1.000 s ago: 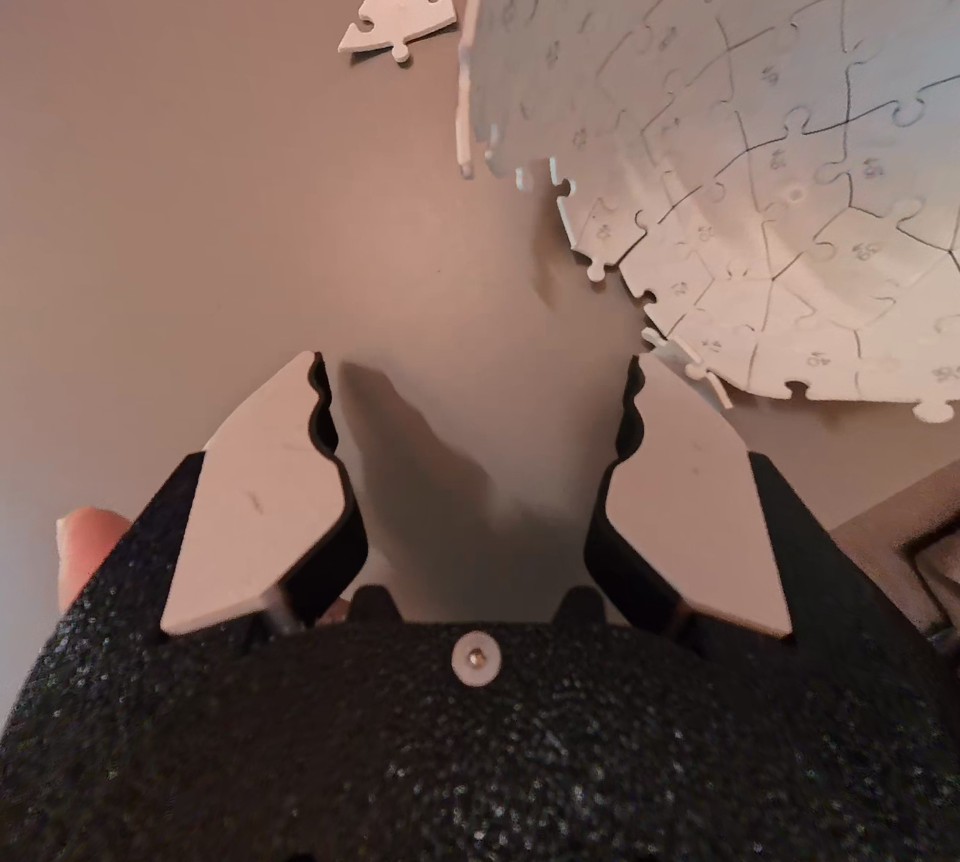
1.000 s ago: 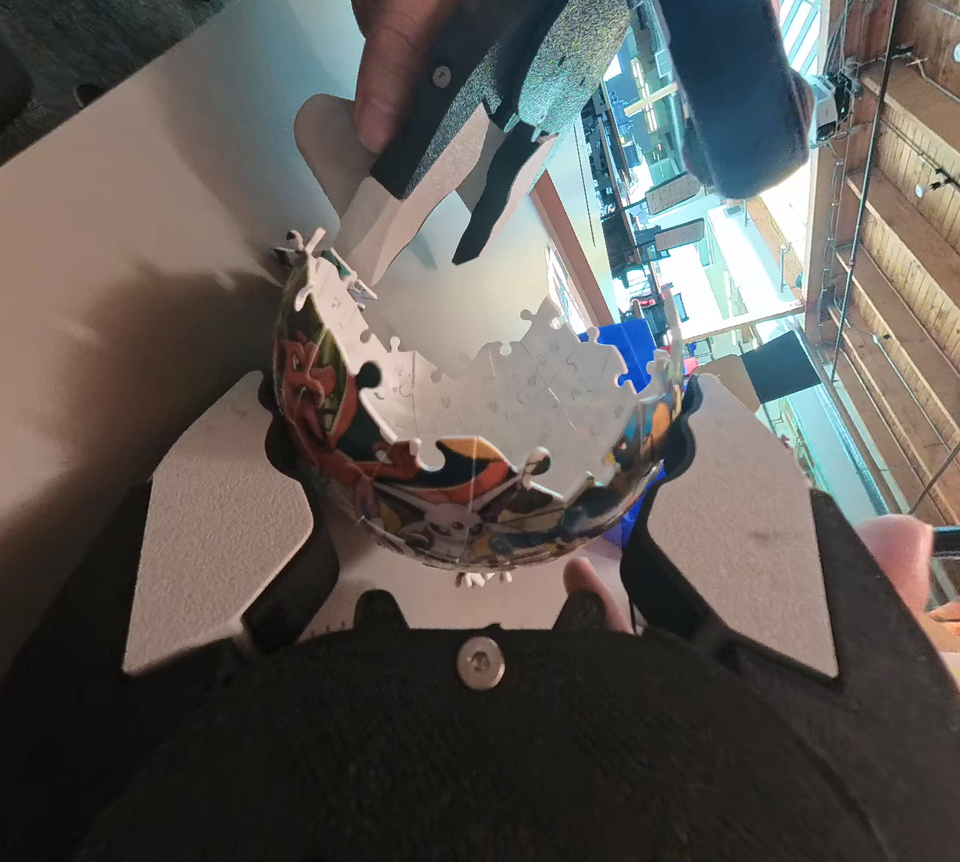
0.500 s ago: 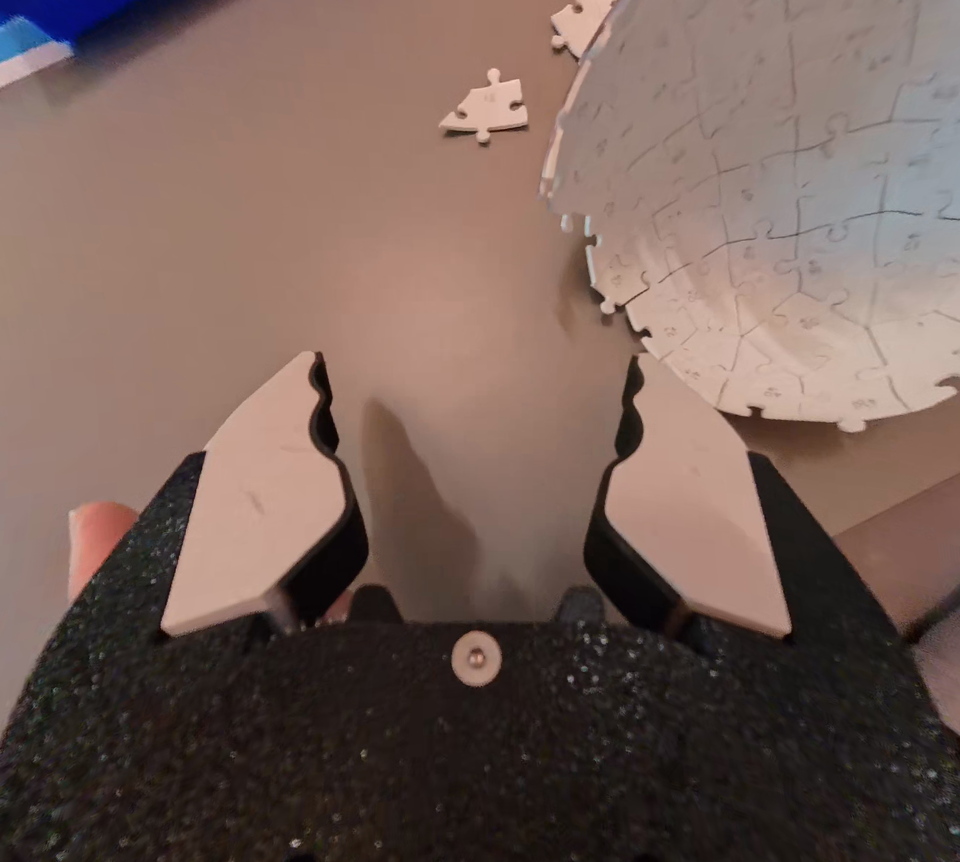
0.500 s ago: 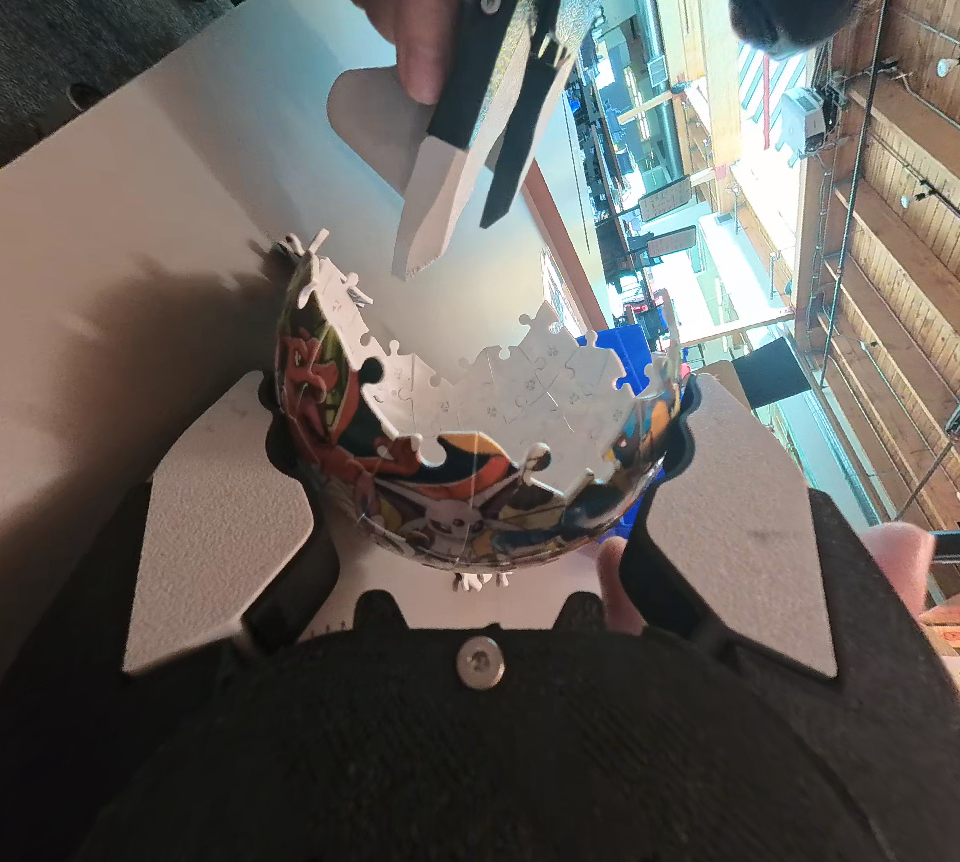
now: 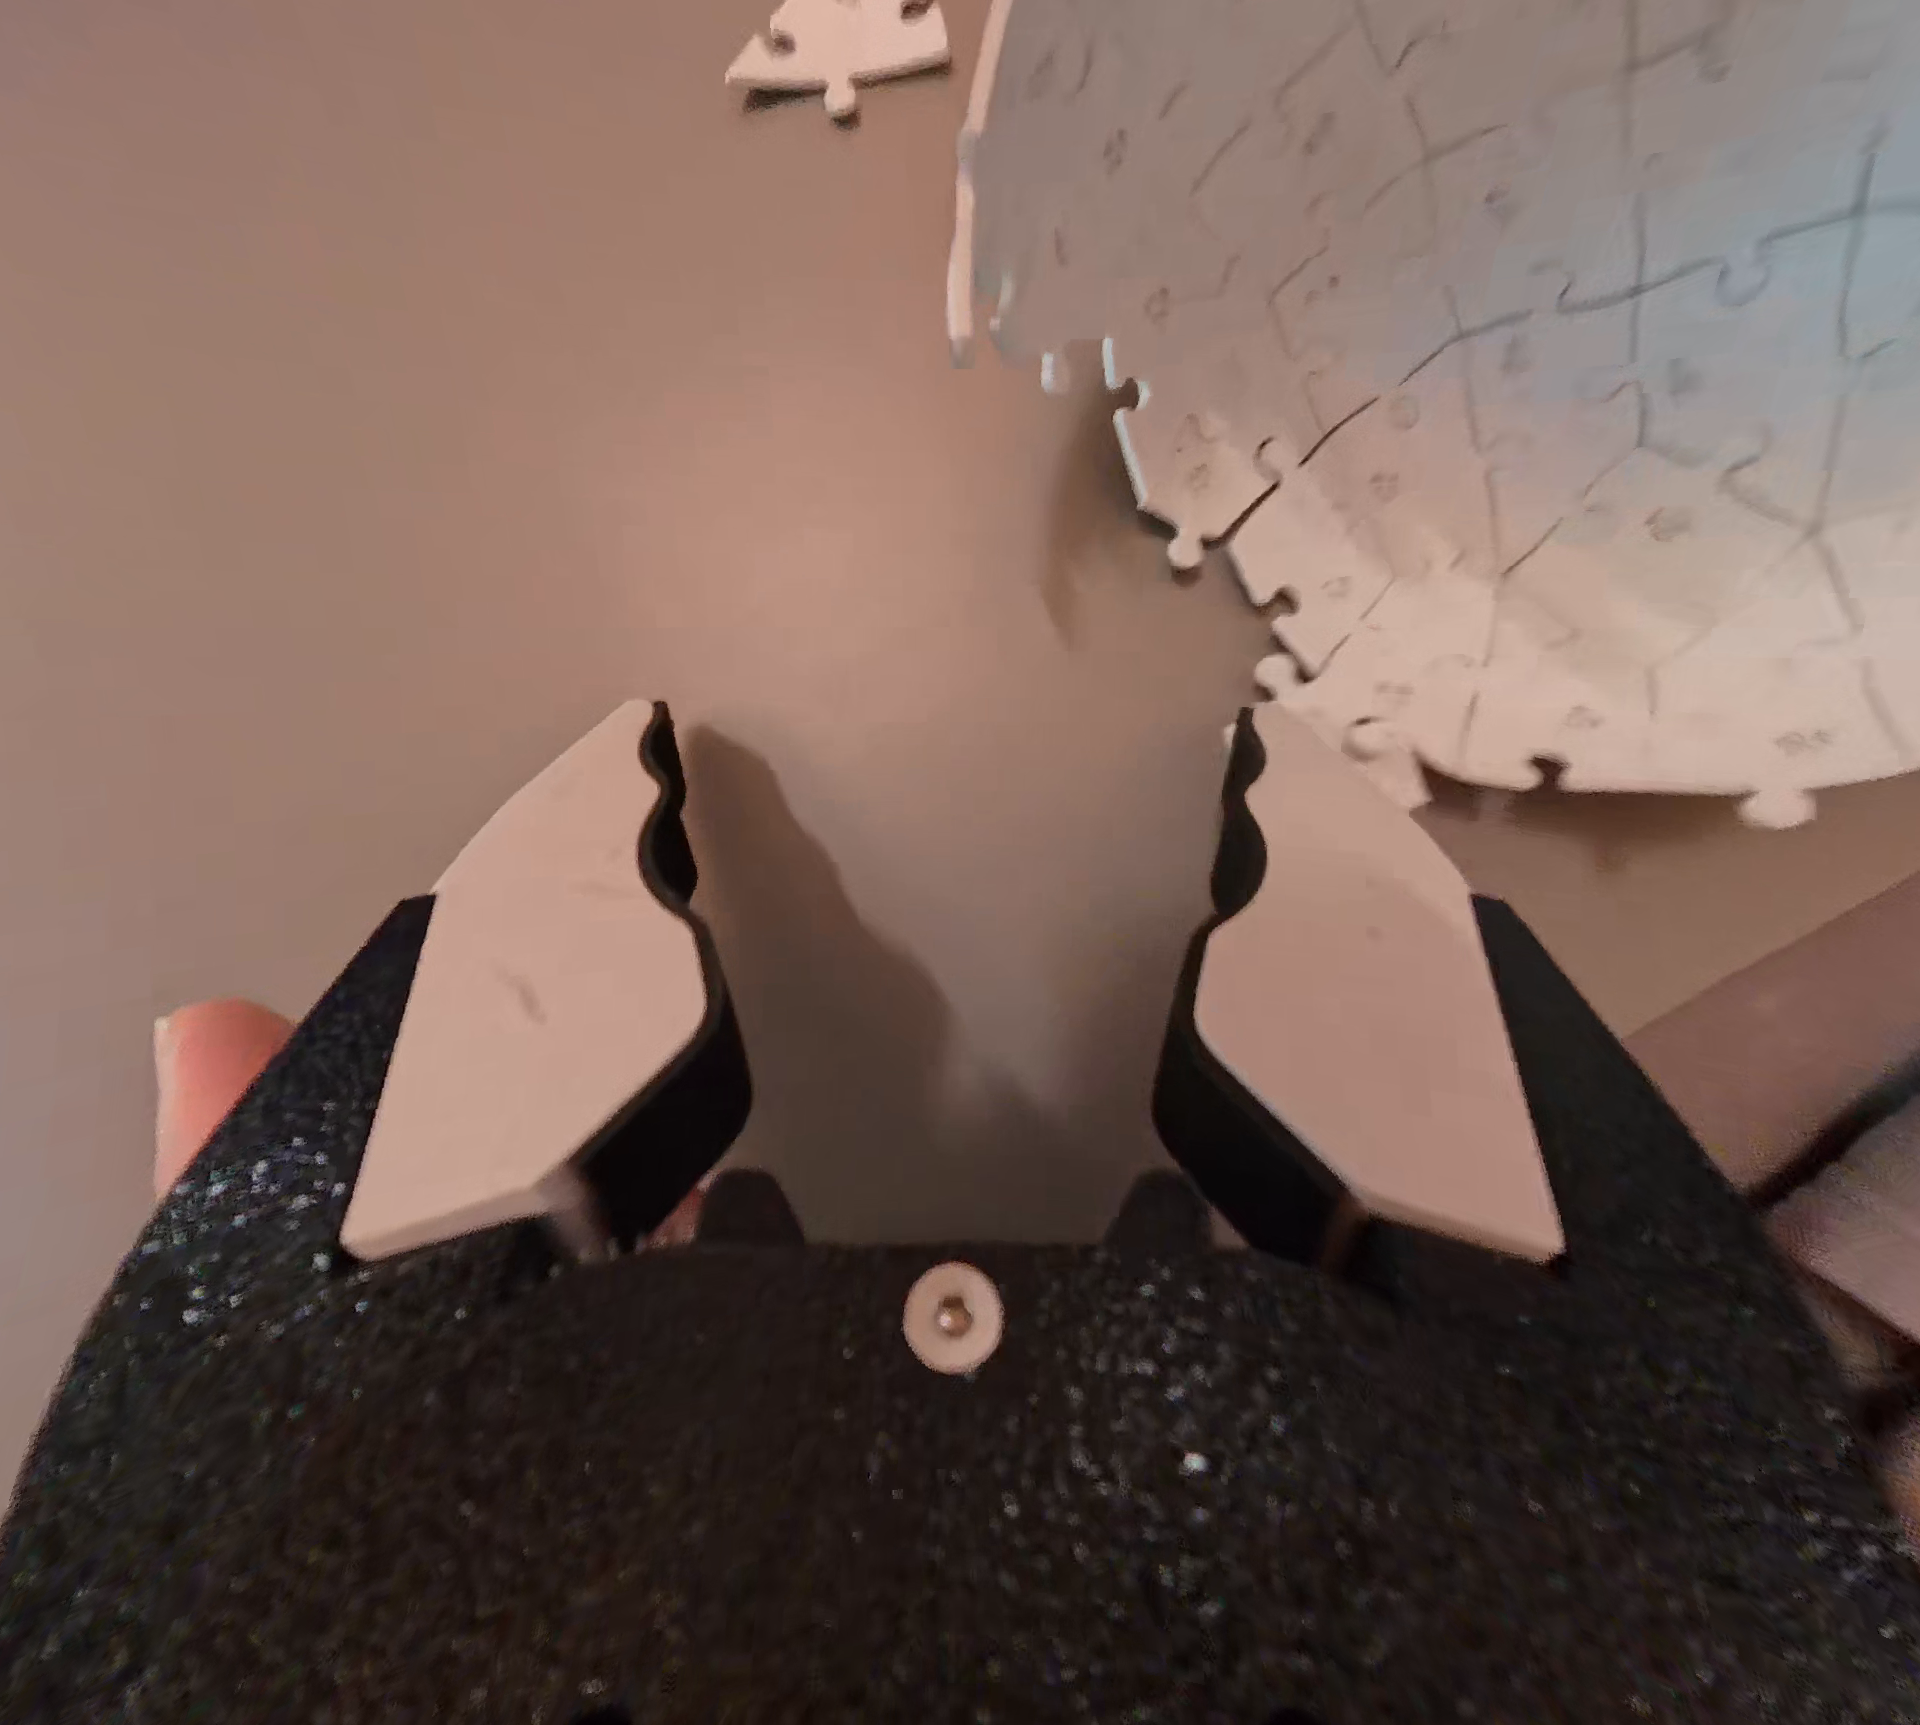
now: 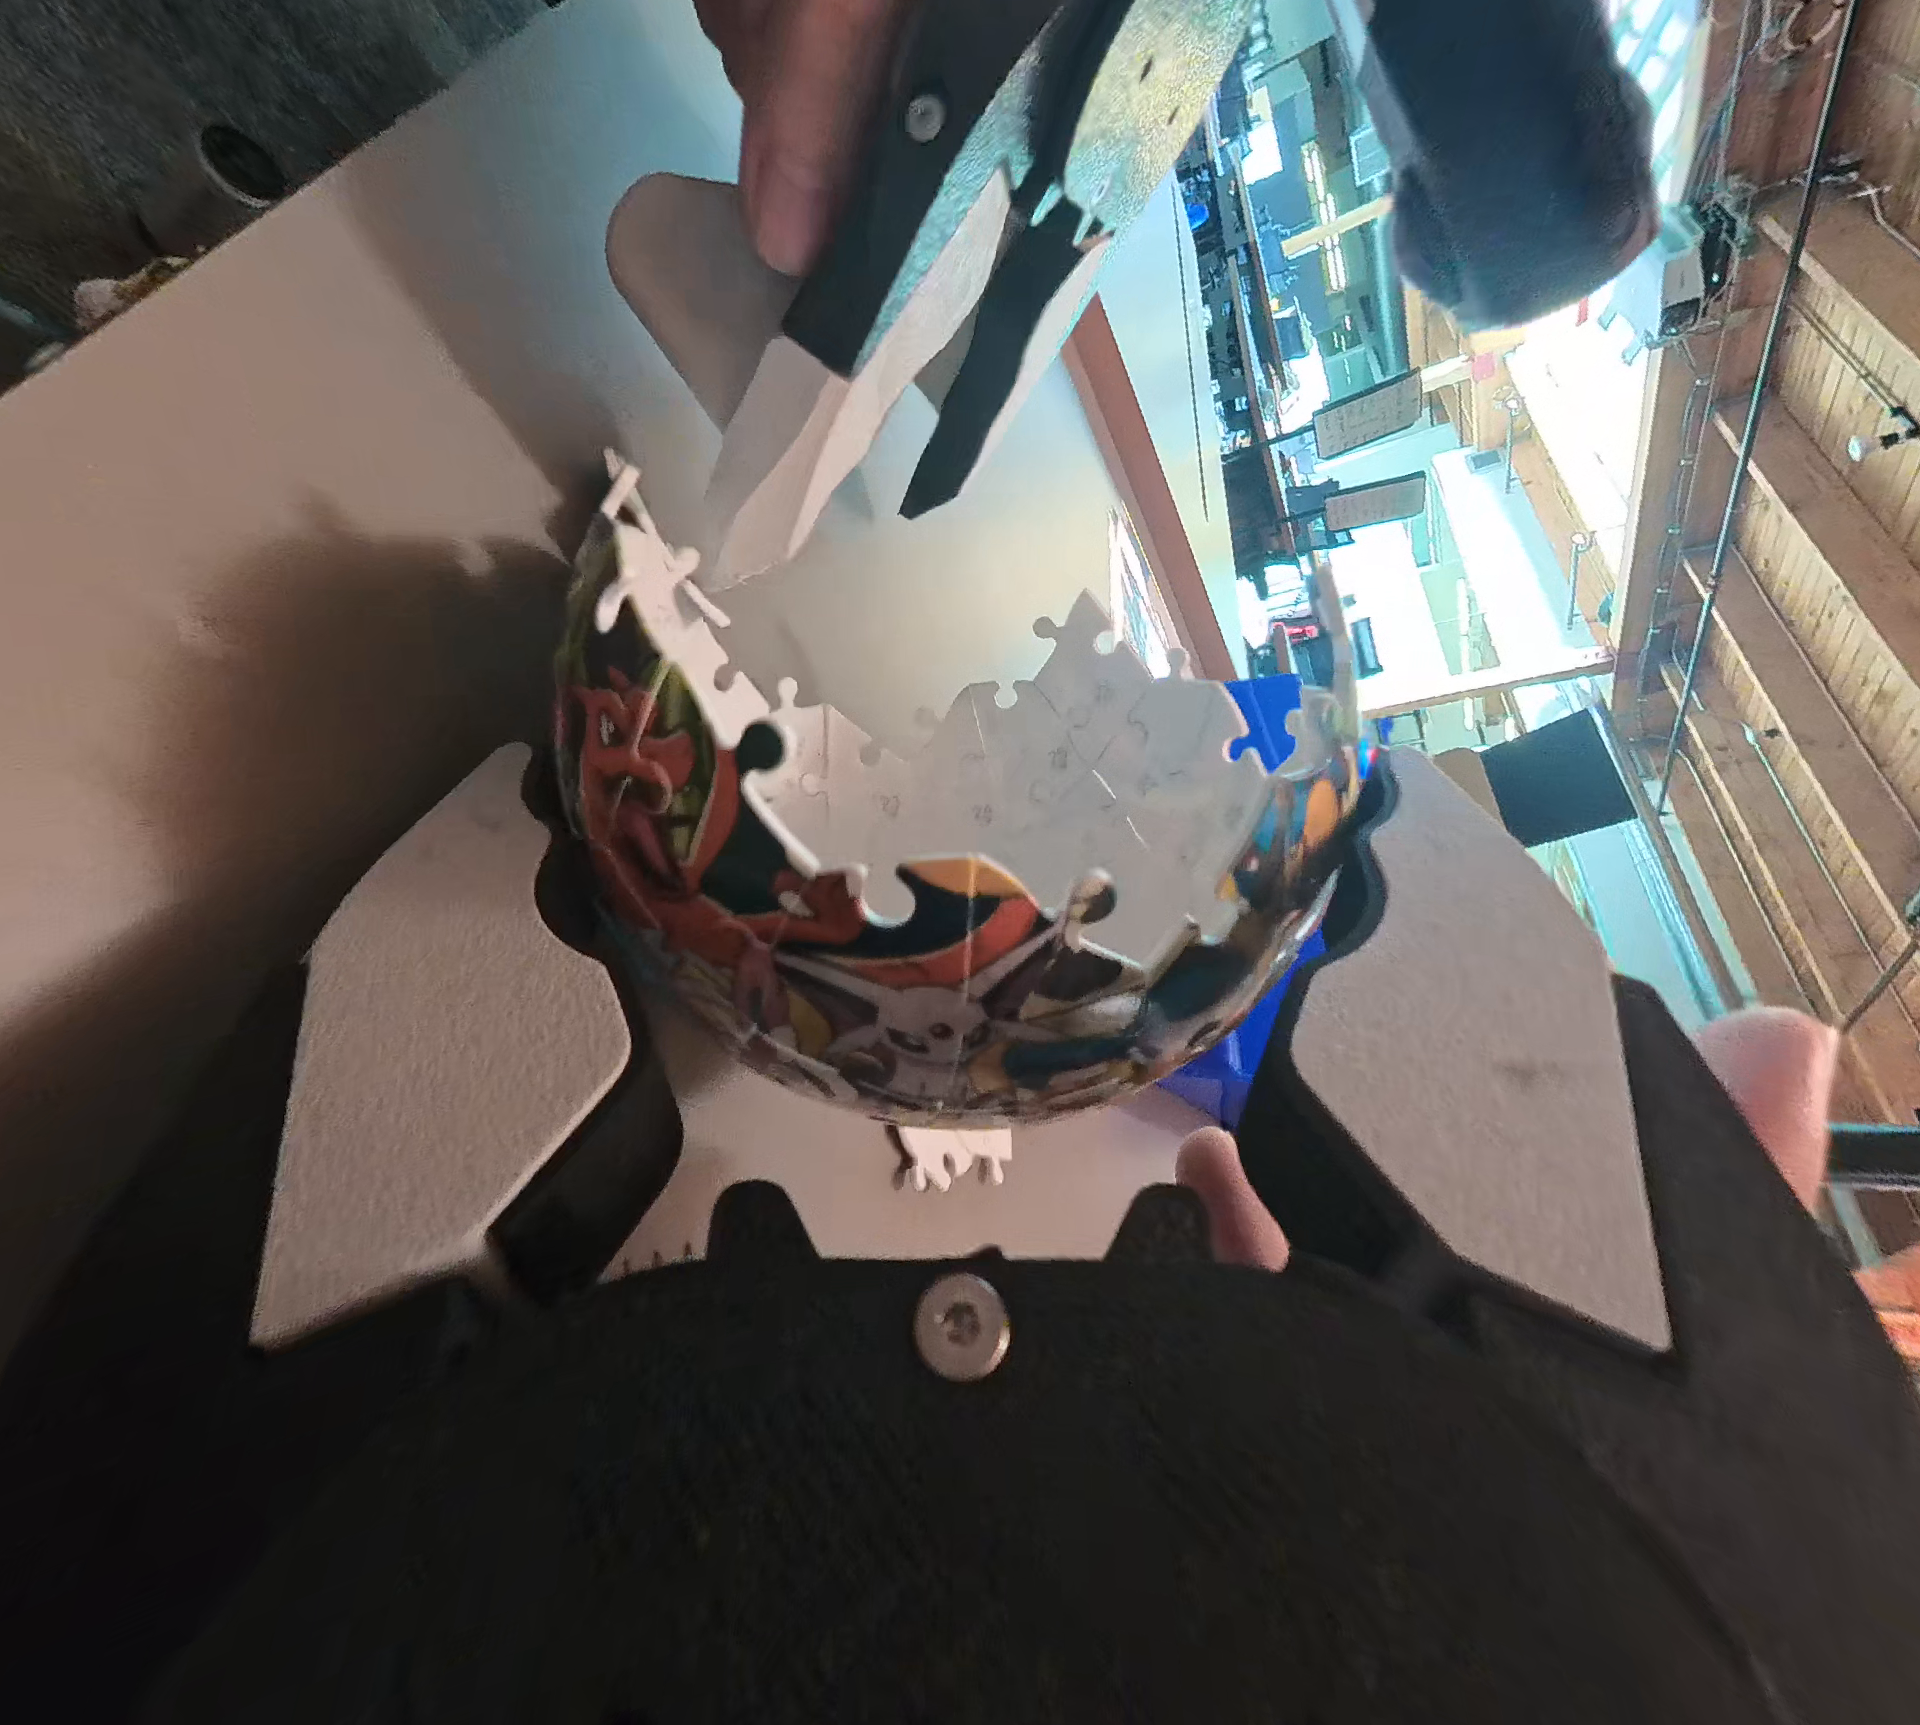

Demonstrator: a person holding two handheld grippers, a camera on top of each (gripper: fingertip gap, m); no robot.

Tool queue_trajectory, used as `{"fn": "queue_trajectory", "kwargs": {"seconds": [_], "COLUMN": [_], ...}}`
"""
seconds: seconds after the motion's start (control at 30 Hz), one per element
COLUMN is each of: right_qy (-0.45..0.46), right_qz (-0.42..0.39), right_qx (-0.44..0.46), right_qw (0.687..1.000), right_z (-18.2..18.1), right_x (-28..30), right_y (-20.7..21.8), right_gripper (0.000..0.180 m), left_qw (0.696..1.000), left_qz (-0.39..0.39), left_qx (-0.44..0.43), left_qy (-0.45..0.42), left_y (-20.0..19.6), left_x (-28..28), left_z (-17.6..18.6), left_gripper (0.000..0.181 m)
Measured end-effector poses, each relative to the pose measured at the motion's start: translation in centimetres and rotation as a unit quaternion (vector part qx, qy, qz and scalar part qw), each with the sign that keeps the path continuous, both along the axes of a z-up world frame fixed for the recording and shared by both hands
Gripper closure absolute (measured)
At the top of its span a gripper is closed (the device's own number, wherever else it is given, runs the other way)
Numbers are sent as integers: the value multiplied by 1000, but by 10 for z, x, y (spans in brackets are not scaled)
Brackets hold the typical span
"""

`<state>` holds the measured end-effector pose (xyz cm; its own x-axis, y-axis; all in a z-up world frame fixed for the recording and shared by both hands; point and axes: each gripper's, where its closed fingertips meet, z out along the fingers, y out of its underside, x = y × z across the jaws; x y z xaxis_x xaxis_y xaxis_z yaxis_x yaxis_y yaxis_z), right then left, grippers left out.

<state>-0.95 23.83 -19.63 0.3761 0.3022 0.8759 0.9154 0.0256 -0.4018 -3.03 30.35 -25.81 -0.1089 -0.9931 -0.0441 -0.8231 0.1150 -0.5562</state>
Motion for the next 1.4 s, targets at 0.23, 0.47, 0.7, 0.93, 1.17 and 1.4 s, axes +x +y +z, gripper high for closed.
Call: {"fn": "queue_trajectory", "kwargs": {"seconds": [0.23, 0.47, 0.7, 0.93, 1.17, 1.4], "right_qy": [1, 3, 8, 19, 22, 13], "right_qz": [1, -1, -8, -7, -11, -13], "right_qx": [-10, -10, -7, -7, -6, -4], "right_qw": [1000, 1000, 1000, 1000, 1000, 1000], "right_z": [0, 0, 0, 0, 0, 0], "right_x": [-1, 0, 4, 3, 7, 7], "right_y": [0, 1, 2, 3, 4, 3], "right_gripper": [41, 41, 41, 40, 40, 41], "left_qw": [999, 996, 997, 997, 997, 998], "left_qz": [12, 61, 54, 54, 42, 44], "left_qx": [36, -16, 40, 37, 55, 10], "left_qy": [11, -63, -39, -43, -33, -40], "left_y": [7, 3, 0, 0, -2, -5], "left_x": [-3, 24, 39, 42, 44, 44], "left_z": [1, 21, 4, 2, 4, 4], "left_gripper": [80, 79, 76, 77, 81, 77]}}
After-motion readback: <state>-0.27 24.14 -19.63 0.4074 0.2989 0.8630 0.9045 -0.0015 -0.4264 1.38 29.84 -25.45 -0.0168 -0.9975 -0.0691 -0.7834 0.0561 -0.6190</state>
